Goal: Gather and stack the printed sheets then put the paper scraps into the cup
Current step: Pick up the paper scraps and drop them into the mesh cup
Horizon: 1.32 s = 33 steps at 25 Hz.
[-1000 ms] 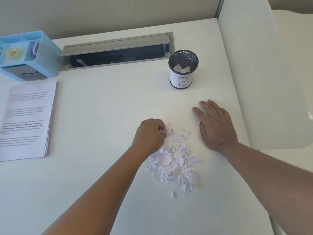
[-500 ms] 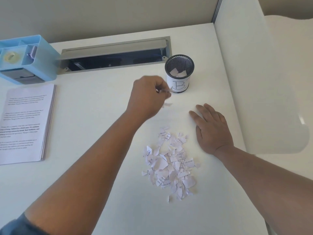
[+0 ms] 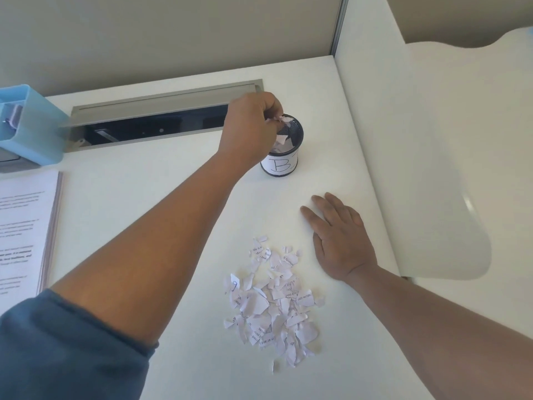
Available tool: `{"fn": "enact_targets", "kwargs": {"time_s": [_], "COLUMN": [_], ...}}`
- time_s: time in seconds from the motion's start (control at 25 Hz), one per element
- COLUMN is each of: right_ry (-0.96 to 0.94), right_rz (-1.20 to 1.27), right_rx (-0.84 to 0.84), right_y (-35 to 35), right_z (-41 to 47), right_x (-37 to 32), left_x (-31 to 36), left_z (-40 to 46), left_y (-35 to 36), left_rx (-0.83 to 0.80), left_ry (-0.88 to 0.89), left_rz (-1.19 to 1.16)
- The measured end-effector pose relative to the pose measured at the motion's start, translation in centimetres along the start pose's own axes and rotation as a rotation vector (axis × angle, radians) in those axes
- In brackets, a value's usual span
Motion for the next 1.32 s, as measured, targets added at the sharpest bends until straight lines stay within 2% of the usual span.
{"fn": "enact_targets", "kwargs": {"time_s": [0.12,0.24,0.4,0.52,0.6,0.72,0.8,1.04,1.32], "right_ry": [-0.004,-0.006,-0.002,-0.006,-0.008,-0.002,-0.003,0.009,0.012], "right_rz": [-0.003,-0.009,-0.026,-0.02,-0.017,-0.034,-0.036,-0.043,-0.034], "right_rx": [-0.004,-0.013,-0.001,0.007,0.008,0.012,0.015,0.004,0.01], "right_y": [0.0,0.0,0.0,0.0,0.0,-0.1,-0.1,0.1,0.0], "right_z": [0.0,0.0,0.0,-0.1,0.0,0.0,-0.1,-0.2,-0.1], "right_x": [0.0,-0.1,-0.1,-0.1,-0.3,-0.3,-0.3,-0.1,-0.2], "left_x": [-0.5,-0.5,-0.5,-3.5,-6.6,-8.6,-8.2,-7.6,-7.2], "left_z": [-0.3,-0.5,-3.1,-8.4,-11.9,-16.3,-18.4,-19.4,-18.6], "left_y": [0.5,0.3,-1.9,-2.9,-2.3,-0.2,0.5,2.0,2.2], "left_rx": [-0.071,-0.067,0.119,0.219,0.088,-0.359,-0.514,-0.532,-0.558], "left_ry": [-0.012,0.015,0.088,0.112,0.026,-0.137,-0.155,-0.218,-0.192], "left_rz": [0.042,0.043,-0.047,-0.057,-0.038,0.075,0.189,0.255,0.257]}}
Point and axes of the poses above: each hand's wrist, its own z-axis towards the middle knuckle, its own y-axis out of the palm, x = y × z, the point moved 7 cm from there along z, towards the middle knuckle, and after that the axes turned 9 degrees about x, right-handed, at the moved point
